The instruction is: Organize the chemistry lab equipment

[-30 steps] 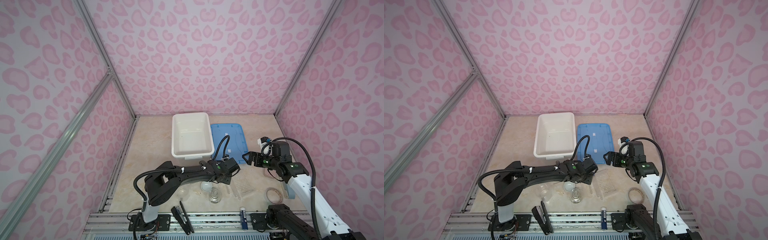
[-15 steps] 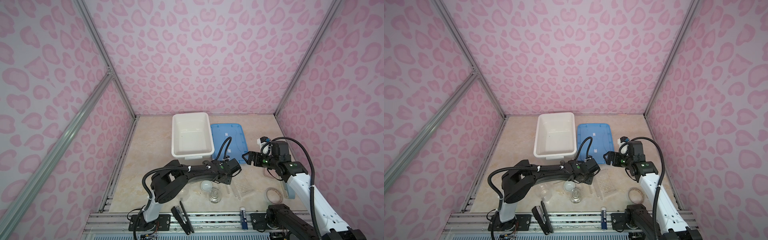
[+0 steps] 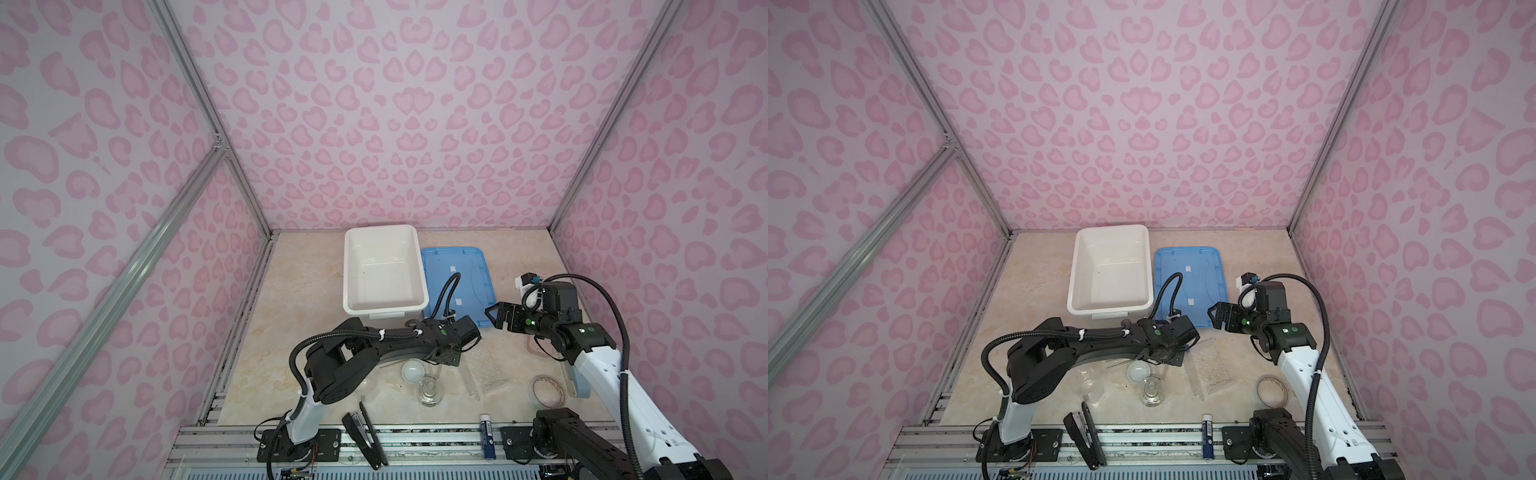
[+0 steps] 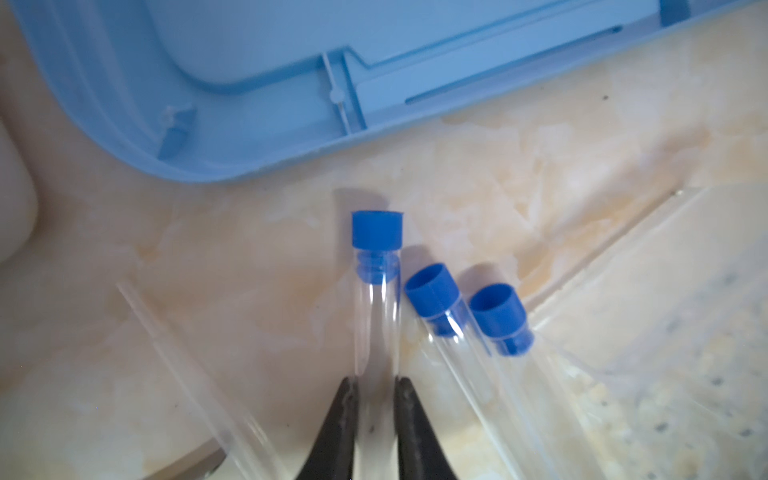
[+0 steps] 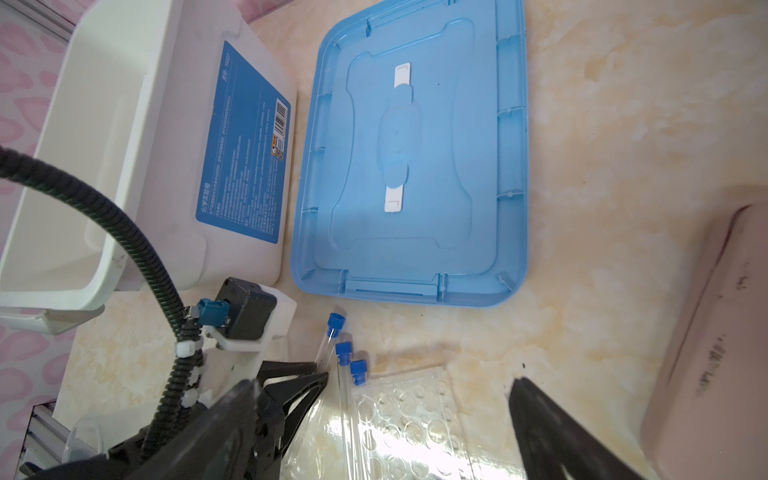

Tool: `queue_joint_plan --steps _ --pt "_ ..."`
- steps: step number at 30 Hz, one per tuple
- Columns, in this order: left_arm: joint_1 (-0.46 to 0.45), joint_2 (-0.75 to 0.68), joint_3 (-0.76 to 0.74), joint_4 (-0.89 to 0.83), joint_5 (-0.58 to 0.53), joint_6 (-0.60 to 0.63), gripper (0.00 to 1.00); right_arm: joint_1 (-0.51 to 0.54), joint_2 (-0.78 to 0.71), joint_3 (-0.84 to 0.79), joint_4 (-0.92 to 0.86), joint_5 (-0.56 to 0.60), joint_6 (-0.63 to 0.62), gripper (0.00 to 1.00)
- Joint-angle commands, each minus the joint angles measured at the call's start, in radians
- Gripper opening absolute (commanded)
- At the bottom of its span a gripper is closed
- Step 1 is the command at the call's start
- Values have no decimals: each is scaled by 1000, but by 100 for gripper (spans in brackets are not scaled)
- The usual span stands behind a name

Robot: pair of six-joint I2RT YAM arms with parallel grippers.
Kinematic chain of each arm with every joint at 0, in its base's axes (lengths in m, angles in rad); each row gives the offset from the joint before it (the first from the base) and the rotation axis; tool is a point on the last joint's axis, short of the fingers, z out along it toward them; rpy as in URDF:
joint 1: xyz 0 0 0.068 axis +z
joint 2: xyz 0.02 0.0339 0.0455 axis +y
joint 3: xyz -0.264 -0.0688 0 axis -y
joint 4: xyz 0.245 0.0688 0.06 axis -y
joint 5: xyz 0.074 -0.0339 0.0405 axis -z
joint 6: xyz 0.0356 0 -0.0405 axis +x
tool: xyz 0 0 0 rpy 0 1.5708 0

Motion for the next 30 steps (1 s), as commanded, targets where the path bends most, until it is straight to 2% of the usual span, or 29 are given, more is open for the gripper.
queue_joint_plan --steps 1,6,12,24,30 --pt "6 6 -13 -15 9 -25 19 0 1 -2 9 9 -2 96" --pt "9 -20 -26 19 13 -32 11 0 4 -7 13 10 -1 96" --pt "14 -94 -50 90 -20 12 11 0 9 -8 24 -27 5 96" --pt "12 -313 -255 456 5 223 11 -5 84 26 107 -317 72 90" --pt "8 -373 -338 596 49 292 11 59 146 27 170 -365 117 85"
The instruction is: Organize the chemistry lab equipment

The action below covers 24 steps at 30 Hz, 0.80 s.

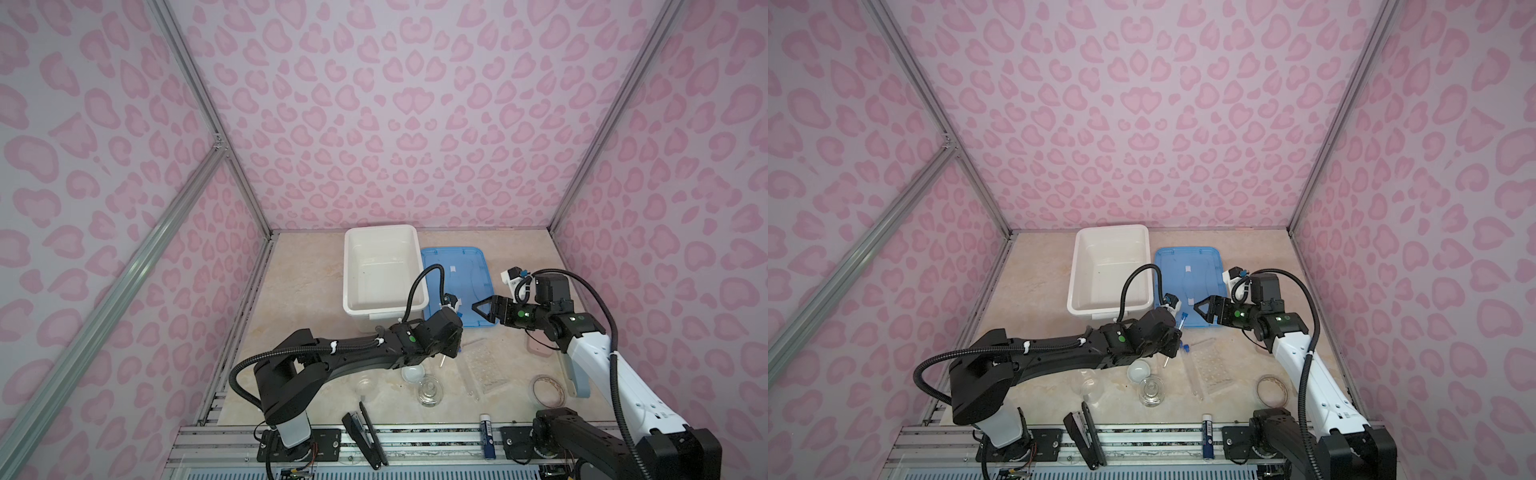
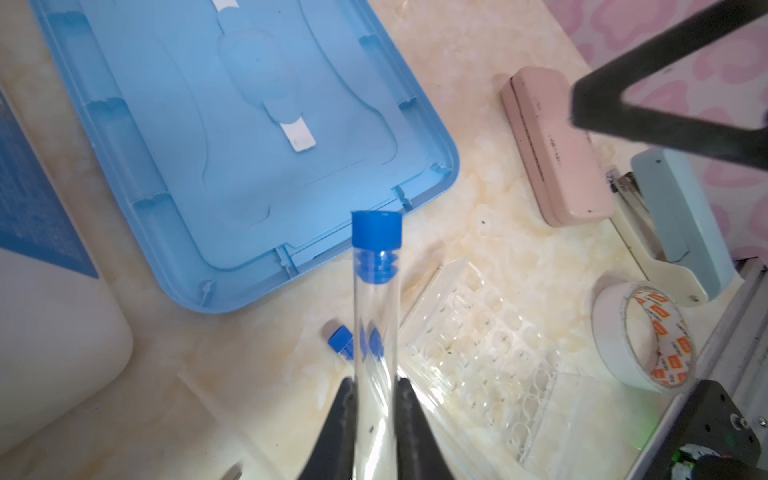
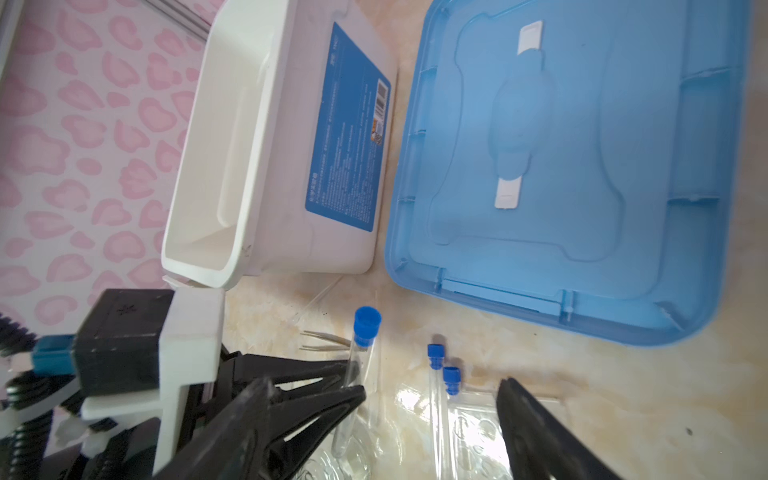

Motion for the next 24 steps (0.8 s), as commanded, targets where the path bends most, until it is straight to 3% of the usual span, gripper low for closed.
queue_joint_plan --steps 1,11,18,24 --pt "-1 -36 -37 138 32 57 11 36 28 -2 73 -59 45 83" --pt "-20 -39 -48 193 40 72 11 117 130 30 69 -44 50 64" --pt "-25 -42 -47 178 32 95 11 117 133 24 61 -33 47 37" --pt "-25 -29 -52 177 25 89 11 116 148 36 42 -40 43 23"
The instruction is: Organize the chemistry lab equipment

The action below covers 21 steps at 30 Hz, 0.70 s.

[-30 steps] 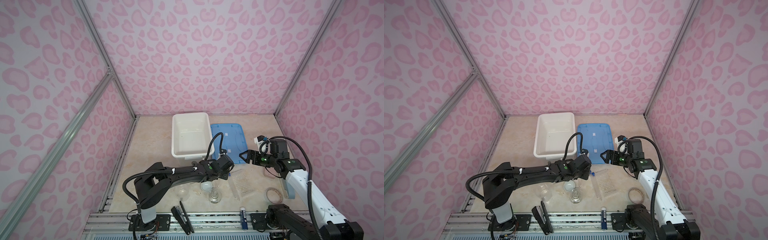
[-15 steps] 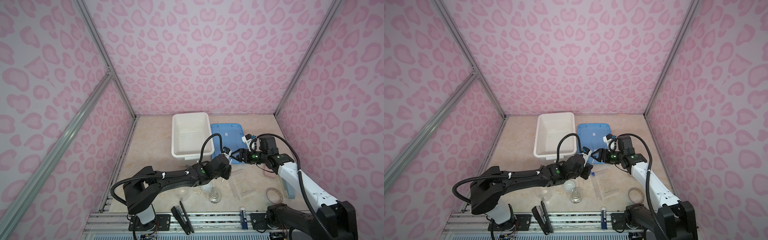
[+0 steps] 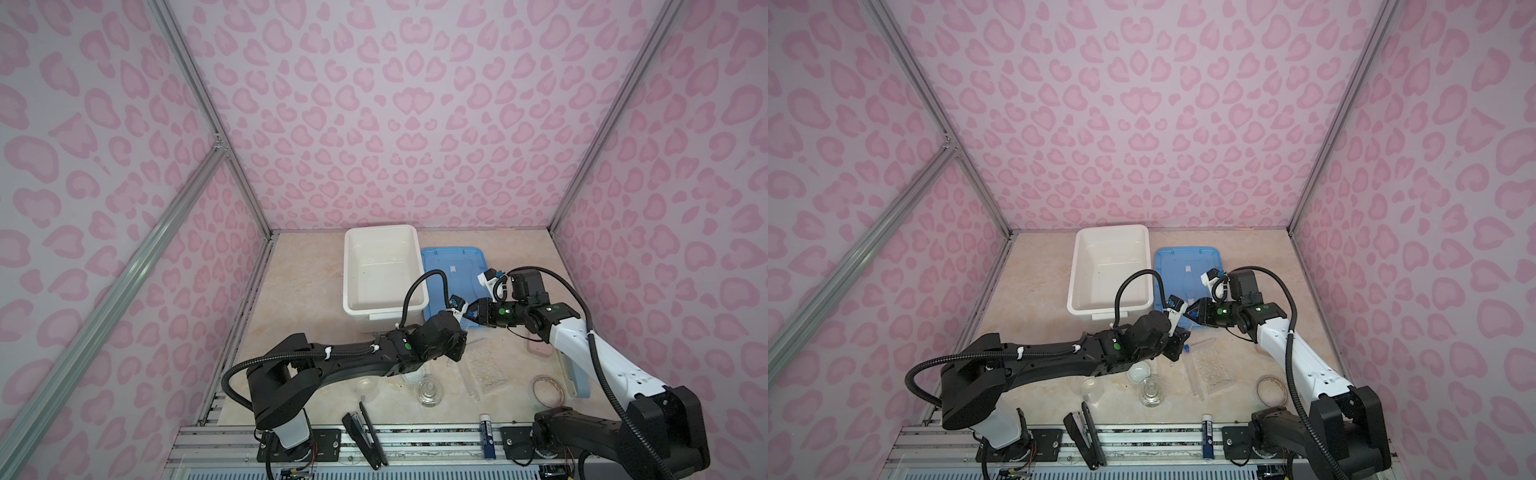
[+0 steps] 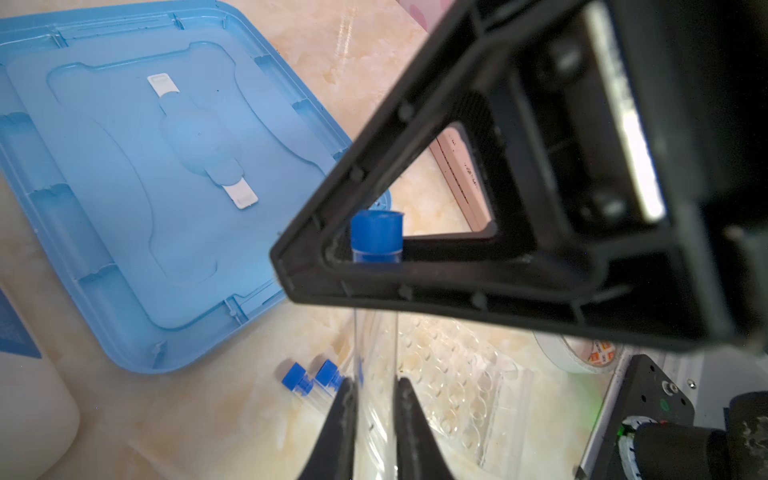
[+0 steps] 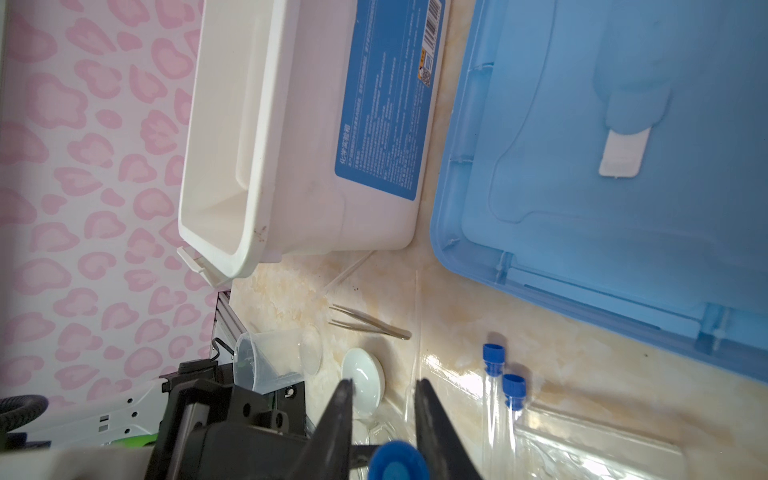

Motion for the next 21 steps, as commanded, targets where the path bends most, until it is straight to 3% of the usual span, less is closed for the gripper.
queue_joint_plan --steps 1,7,12,16,21 --pt "-1 4 -6 25 -6 3 11 0 12 6 -11 -9 -8 20" --pt "0 19 6 12 -15 3 13 0 18 1 -22 -9 -16 12" --pt "-6 13 8 21 -32 -10 31 -2 -42 -15 -17 78 -31 11" --pt "-12 -1 12 36 -45 -23 35 -2 -121 -54 37 144 -10 15" --pt "-22 -28 -13 55 -72 -38 75 -32 -136 -27 -19 172 -49 16"
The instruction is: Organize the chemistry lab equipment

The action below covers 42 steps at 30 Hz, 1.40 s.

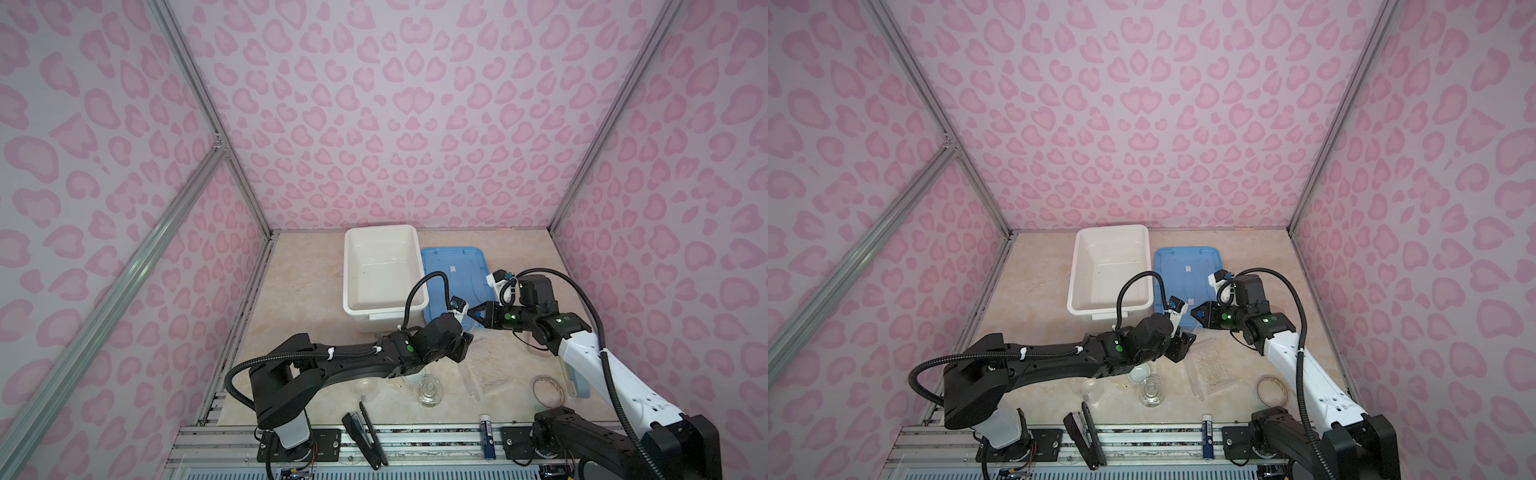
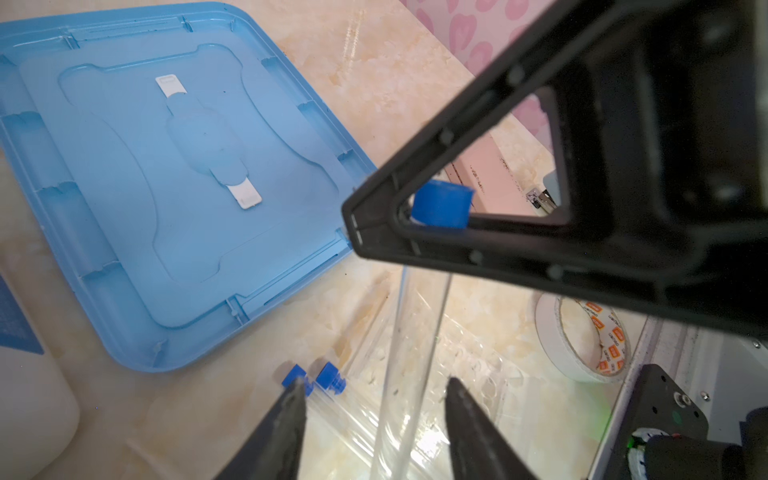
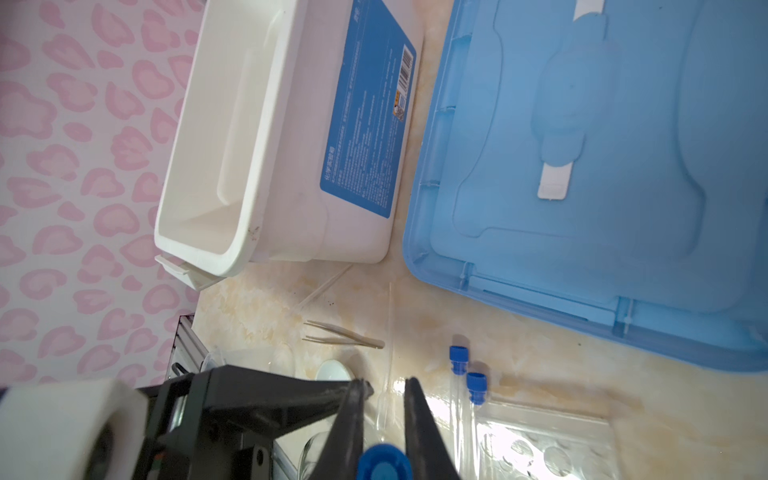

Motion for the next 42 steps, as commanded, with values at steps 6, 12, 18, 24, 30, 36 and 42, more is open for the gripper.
queue_joint_plan --steps 6,12,18,24,30,36,42 --pt "-3 -101 -4 -21 0 -177 79 16 -148 21 -69 320 -121 17" --pt "-5 -88 -21 -12 81 -376 76 178 -352 -68 -24 680 -162 18" --pt "-16 -22 14 -14 111 -403 76 267 -489 -198 109 828 -177 18" --pt "-21 9 25 -21 103 -423 76 316 -517 -254 153 886 -183 18" --pt "-22 44 41 -32 114 -439 75 339 -517 -286 152 928 -181 18" --pt "-22 68 52 -32 123 -442 74 340 -521 -328 202 931 -181 19" --pt "-16 82 48 -26 135 -453 74 343 -504 -356 244 919 -175 18"
